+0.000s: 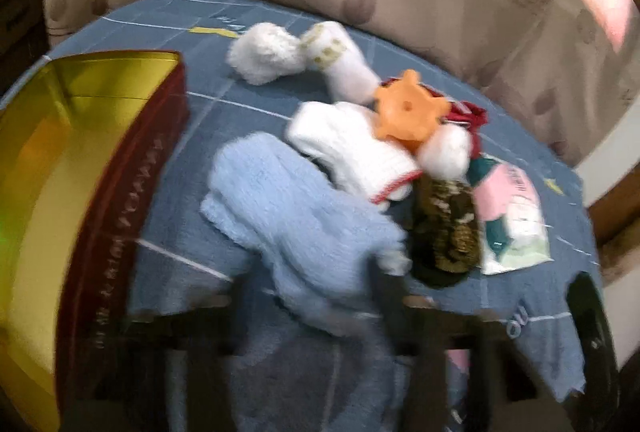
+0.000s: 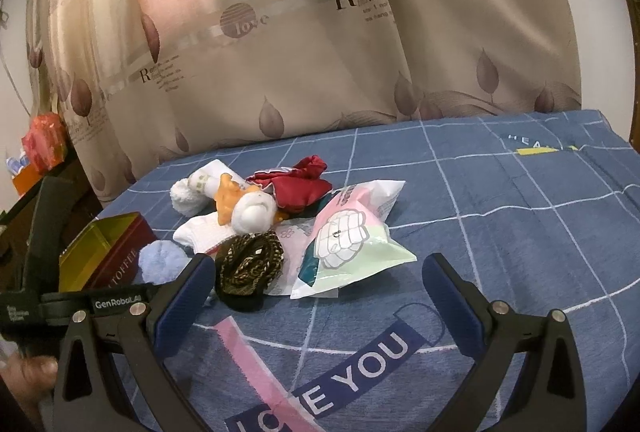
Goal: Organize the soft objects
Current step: 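Grasp the light-blue towel with the left tool, then carry the towel into the toffee tin and open the left tool while the right tool grasps the sequined pouch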
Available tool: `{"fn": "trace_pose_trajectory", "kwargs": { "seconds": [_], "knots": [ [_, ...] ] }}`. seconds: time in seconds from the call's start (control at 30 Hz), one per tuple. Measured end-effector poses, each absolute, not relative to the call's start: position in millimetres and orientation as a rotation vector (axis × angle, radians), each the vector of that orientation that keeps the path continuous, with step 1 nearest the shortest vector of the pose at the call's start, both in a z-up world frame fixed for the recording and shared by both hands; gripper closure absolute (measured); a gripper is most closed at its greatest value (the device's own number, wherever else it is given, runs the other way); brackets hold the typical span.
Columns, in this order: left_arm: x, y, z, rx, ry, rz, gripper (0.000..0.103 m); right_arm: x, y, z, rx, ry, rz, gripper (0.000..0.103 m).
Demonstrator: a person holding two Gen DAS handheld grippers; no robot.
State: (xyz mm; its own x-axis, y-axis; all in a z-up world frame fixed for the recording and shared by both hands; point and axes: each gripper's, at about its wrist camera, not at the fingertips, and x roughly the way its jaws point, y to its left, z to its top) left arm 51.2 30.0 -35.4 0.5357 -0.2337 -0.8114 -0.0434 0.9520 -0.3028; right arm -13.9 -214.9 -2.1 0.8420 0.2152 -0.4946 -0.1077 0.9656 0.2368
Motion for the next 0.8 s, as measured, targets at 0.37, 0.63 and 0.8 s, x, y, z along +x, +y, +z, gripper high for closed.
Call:
{"fn": "trace_pose_trajectory", "kwargs": {
  "seconds": [0.37,0.63,0.8],
  "knots": [
    [27.4,20.7,-12.7,-0.227,0.947,-0.146,0.081,-12.6,-216.3,-3.9,0.222,0.554,0.195,0.000],
    [-1.0,30.3,31.5,-0.179,0.855,-0.175,0.081,2.2,-185.7,-10.9,0.170,0.687,0.316,0.000],
    [-14.7,42.7,52.5,-0.190,0.816,-0.185,0.081,15.0,-154.6,-8.0,0.071,0.737,0.372,0.009]
  ]
}}
